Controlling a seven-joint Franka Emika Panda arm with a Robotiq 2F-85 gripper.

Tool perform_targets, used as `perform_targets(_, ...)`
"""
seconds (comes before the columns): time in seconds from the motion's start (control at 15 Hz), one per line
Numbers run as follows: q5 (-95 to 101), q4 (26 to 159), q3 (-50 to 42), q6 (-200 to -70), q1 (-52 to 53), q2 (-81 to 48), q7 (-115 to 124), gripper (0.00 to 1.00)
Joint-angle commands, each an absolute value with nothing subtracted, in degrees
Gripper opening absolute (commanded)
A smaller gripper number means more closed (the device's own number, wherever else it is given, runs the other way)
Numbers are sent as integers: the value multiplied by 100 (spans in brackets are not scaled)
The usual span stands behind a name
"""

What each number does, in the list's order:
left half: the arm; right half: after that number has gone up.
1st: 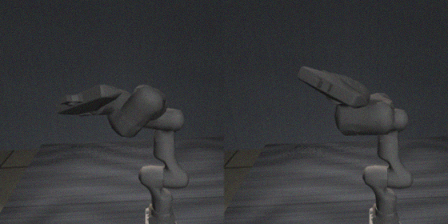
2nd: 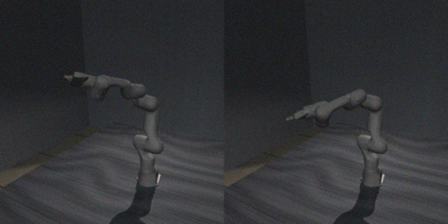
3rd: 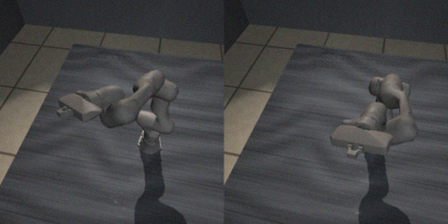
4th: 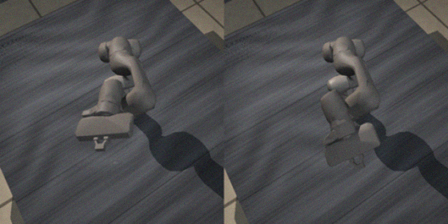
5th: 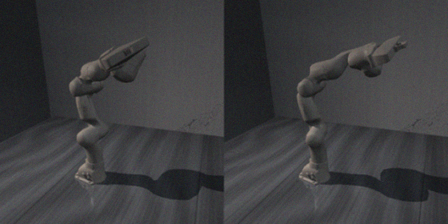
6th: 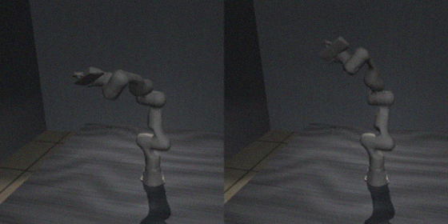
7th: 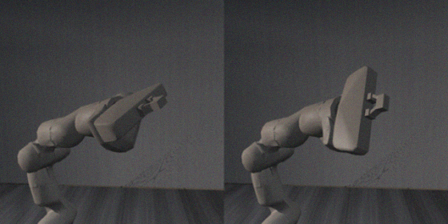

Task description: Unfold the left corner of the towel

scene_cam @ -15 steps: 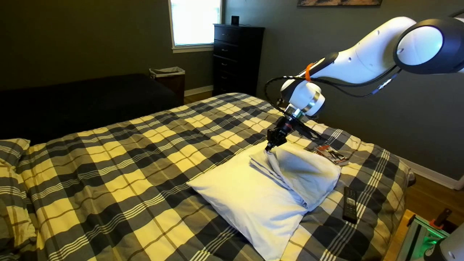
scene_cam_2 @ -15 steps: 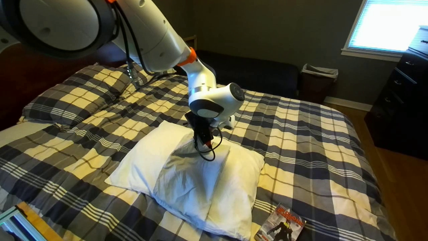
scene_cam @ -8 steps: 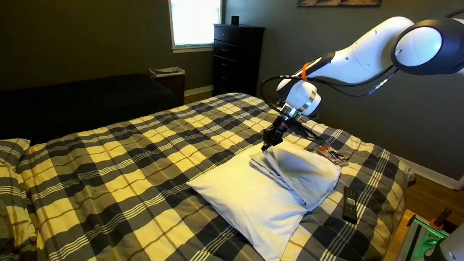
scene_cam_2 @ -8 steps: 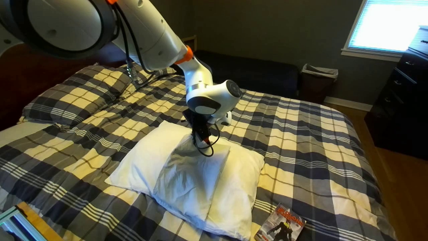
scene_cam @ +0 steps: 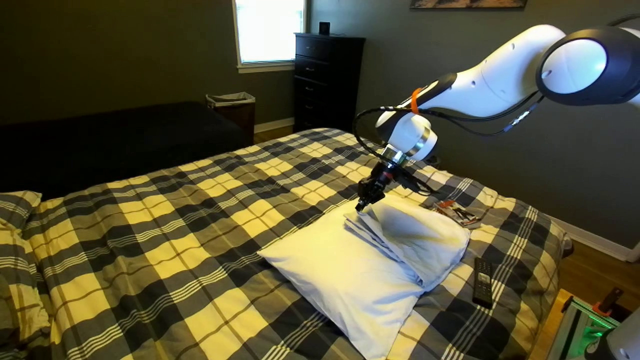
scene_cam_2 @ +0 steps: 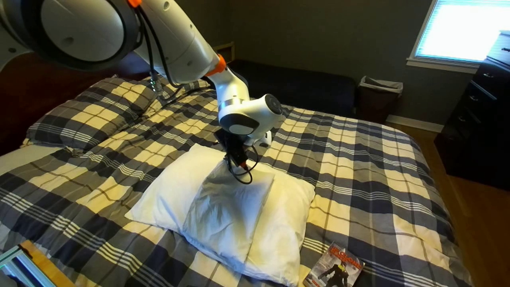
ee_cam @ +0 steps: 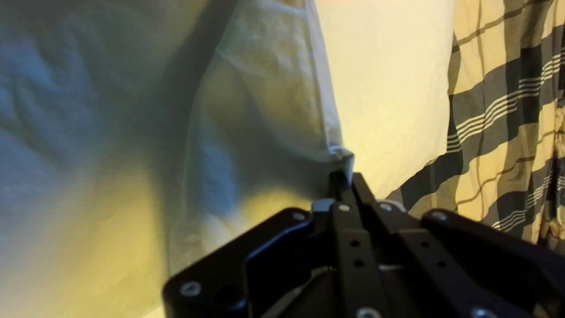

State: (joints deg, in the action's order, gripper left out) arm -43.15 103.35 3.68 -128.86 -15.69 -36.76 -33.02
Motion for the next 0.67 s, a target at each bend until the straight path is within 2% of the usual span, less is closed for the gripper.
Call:
perform_targets(0.0,-4298,10200,421,-12870,-1573,-3782,-3424,1)
perform_targets(0.53,-4326,10176,503,-12915,-1549,-3822,-3617,2)
perform_targets(0.6,-4329,10177,512,-12901,-1548,-3826,-3628,28)
